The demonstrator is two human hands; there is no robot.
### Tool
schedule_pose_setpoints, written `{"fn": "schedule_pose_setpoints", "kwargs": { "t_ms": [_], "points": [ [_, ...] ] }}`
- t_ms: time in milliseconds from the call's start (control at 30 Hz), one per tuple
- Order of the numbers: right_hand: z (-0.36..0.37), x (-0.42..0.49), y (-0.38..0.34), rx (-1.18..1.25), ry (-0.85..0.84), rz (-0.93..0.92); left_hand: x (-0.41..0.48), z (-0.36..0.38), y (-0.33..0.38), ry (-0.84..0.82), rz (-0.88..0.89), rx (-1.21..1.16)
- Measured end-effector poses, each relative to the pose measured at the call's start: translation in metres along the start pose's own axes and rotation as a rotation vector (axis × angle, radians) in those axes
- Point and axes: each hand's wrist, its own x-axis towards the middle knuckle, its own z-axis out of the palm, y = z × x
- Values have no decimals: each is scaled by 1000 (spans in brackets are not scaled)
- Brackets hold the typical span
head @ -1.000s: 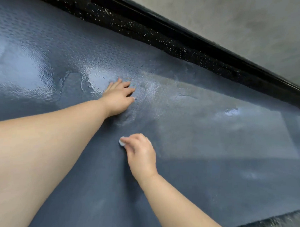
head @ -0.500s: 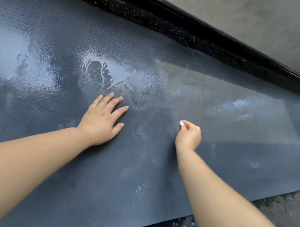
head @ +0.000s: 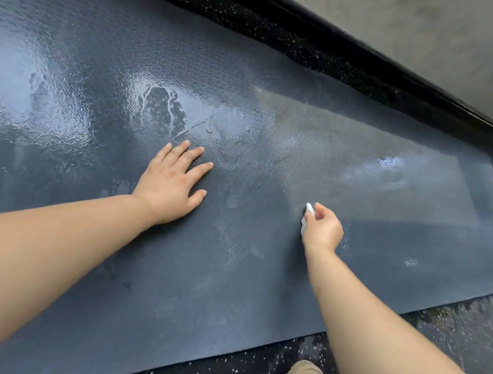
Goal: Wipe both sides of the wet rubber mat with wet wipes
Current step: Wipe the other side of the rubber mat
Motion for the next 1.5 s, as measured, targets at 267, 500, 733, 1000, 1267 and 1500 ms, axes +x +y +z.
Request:
{"fn": "schedule_pose_setpoints", "kwargs": {
  "t_ms": [267, 500, 733, 1000, 1267, 1500],
  "points": [
    [55, -133, -5, -245, -301, -498, 2, -3, 1, -16, -13, -8],
    [41, -104, -6, -20, -388, -429, 1, -3, -7, -39, 35, -12],
    [23, 46, -19, -43, -6, 70, -2, -4, -12, -31, 70, -15],
    [85, -125, -28, -209, -334, -783, -4, -4, -12, 33, 65, -171],
    [22, -15, -25, -42, -43, -209, -3, -3, -17, 30, 92, -163],
    [38, -58, 0, -241, 3, -325, -3, -2, -17, 18, 93, -133]
  ]
}}
